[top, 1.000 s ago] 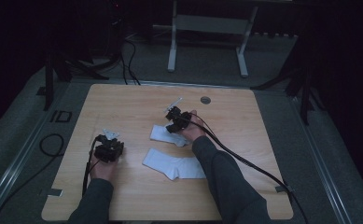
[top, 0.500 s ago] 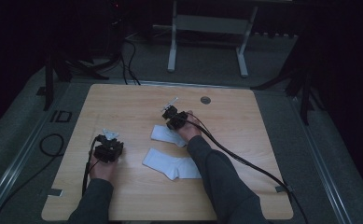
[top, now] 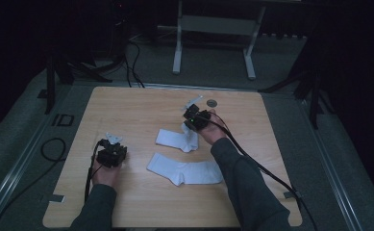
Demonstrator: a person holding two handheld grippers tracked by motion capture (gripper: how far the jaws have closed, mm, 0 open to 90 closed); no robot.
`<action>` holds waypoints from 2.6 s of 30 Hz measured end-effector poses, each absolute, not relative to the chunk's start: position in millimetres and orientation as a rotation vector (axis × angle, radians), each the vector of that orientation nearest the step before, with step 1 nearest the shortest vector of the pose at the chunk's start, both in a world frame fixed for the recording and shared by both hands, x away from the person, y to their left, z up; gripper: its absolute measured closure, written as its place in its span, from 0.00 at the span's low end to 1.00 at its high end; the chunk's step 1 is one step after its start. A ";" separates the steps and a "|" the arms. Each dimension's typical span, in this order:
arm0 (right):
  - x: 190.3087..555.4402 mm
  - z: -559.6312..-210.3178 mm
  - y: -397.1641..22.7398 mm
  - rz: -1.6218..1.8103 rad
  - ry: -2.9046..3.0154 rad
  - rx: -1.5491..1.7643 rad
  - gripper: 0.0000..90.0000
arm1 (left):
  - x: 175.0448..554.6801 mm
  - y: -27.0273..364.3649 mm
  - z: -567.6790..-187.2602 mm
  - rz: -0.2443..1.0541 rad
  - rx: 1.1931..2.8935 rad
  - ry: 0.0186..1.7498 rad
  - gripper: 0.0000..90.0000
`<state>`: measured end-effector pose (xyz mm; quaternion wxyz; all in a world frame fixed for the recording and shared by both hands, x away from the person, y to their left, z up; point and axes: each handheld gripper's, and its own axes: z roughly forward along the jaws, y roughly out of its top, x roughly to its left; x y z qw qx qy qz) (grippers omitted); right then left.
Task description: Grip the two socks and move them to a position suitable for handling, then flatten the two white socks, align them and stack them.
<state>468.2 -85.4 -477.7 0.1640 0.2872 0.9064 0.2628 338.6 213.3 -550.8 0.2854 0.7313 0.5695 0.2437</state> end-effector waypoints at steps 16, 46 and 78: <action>457.4 -481.8 -176.4 0.767 2.543 0.975 1.00 | 338.5 215.2 -551.2 0.647 1.950 1.532 0.90; 441.1 -533.5 -199.3 0.583 2.655 0.990 0.95 | 337.9 216.7 -551.8 0.642 1.945 1.540 0.90; 422.4 -520.5 -230.2 0.607 2.682 0.976 0.81 | 338.2 217.5 -552.5 0.640 1.941 1.547 0.90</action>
